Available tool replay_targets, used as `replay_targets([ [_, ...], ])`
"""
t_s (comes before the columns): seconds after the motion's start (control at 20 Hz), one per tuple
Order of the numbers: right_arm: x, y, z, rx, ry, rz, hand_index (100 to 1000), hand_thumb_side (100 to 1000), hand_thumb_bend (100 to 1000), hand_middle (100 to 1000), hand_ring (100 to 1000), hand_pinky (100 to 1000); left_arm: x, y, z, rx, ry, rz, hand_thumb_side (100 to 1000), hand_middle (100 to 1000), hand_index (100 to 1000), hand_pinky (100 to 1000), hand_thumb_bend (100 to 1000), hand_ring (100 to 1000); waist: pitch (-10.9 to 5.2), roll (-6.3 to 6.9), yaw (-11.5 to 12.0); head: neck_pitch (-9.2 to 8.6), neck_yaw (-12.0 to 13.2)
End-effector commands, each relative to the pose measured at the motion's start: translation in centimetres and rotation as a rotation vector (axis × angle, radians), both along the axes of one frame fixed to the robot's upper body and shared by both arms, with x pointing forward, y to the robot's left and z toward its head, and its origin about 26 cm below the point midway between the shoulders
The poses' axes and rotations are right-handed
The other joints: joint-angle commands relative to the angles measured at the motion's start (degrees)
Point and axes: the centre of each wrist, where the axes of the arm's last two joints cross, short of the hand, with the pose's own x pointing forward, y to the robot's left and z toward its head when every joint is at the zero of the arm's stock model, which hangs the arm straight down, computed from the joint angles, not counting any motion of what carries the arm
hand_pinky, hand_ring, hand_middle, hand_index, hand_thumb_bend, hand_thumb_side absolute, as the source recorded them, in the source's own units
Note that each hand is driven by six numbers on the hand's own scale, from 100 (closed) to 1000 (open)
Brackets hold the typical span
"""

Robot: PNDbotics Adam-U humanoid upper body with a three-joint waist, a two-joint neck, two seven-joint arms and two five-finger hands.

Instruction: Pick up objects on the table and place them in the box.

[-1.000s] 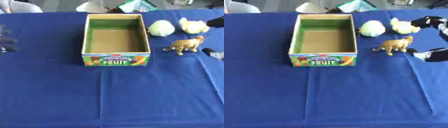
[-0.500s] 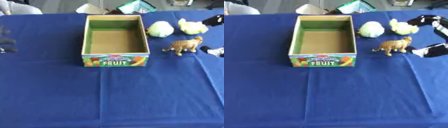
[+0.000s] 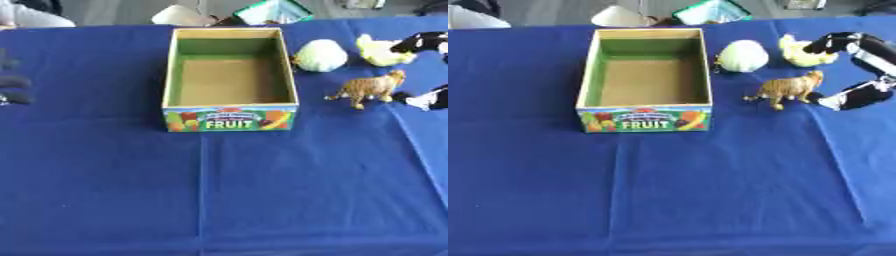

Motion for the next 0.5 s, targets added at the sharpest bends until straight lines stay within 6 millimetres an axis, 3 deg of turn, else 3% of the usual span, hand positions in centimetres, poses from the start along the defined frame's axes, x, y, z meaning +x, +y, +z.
replay_targets([
  [0.05,0.5,-0.5,0.7,-0.049,-0.005,-0.011,863,100,422,779,827,822,-0.3,0.2,0.8,0.024,-0.027,-0.006,602,658,775,540,332,625,-1.07,-0.09,0.1,0.37,-0.3],
  [0.5,1.7,-0.6,-1.1,-0.079,0.029,-0.033,850,100,421,759,818,819,-0.3,0.1,0.8,0.022,-0.024,-0.009,603,658,775,540,331,626,-1.18,0.05,0.2,0.58,-0.3],
])
